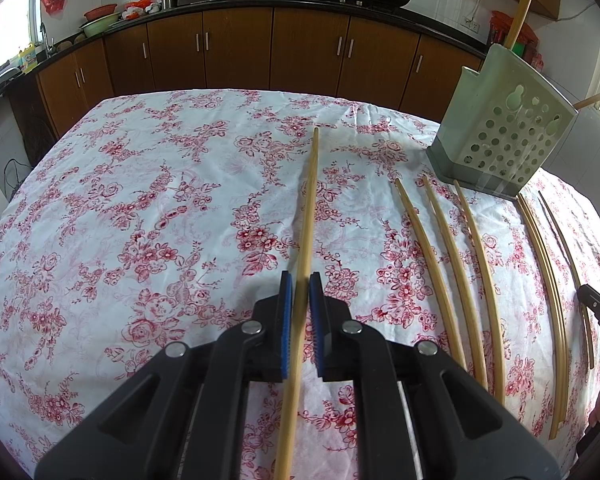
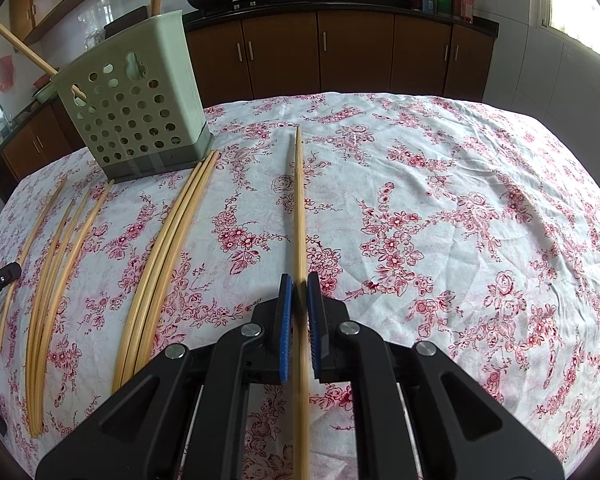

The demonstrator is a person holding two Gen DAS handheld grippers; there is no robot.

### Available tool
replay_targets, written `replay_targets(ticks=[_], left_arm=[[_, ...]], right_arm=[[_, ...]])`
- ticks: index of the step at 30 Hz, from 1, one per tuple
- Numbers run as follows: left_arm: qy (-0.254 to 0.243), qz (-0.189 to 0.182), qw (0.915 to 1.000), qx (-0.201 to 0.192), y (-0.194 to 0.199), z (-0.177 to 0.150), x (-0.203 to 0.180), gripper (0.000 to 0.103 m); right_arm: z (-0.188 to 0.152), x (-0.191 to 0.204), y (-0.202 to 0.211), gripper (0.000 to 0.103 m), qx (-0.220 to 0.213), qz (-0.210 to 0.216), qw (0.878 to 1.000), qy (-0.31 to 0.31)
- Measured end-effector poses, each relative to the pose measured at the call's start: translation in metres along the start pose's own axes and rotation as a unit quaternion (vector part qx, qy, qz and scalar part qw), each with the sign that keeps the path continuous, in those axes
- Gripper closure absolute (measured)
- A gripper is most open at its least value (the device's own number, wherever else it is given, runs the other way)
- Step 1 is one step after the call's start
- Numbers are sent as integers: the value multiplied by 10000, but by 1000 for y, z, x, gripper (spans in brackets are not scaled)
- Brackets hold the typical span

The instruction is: Organize utensils

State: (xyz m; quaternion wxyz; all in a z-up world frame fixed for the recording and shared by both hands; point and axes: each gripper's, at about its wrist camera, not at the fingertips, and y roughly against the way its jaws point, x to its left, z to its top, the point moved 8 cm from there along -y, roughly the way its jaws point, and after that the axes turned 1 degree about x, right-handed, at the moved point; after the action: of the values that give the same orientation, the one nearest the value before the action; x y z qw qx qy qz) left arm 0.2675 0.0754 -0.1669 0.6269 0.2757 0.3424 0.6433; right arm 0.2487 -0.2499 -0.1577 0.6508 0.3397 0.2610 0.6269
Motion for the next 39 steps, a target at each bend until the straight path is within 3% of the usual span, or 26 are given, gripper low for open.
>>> replay_targets(ticks=[19, 23, 31, 34, 39], left_arm=[[56, -92, 9999, -5, 1, 2, -1, 91], [-267, 48, 9996, 50, 7, -6, -2, 91], [-403, 87, 9991, 46, 15, -16, -4, 94], [-496, 34, 9987, -124, 30, -9, -6, 94], [-523, -208, 9937, -974, 90, 30, -14, 95]], right_arm=[[1, -1, 0, 93, -23, 43, 10000, -36], [-6, 1, 5, 93, -19, -1, 9999, 127], [-8, -2, 13, 95, -43, 120, 9999, 25], [8, -2, 36, 95, -429, 173, 9989, 3], [46, 0, 88, 95, -1243, 235, 9920, 16]])
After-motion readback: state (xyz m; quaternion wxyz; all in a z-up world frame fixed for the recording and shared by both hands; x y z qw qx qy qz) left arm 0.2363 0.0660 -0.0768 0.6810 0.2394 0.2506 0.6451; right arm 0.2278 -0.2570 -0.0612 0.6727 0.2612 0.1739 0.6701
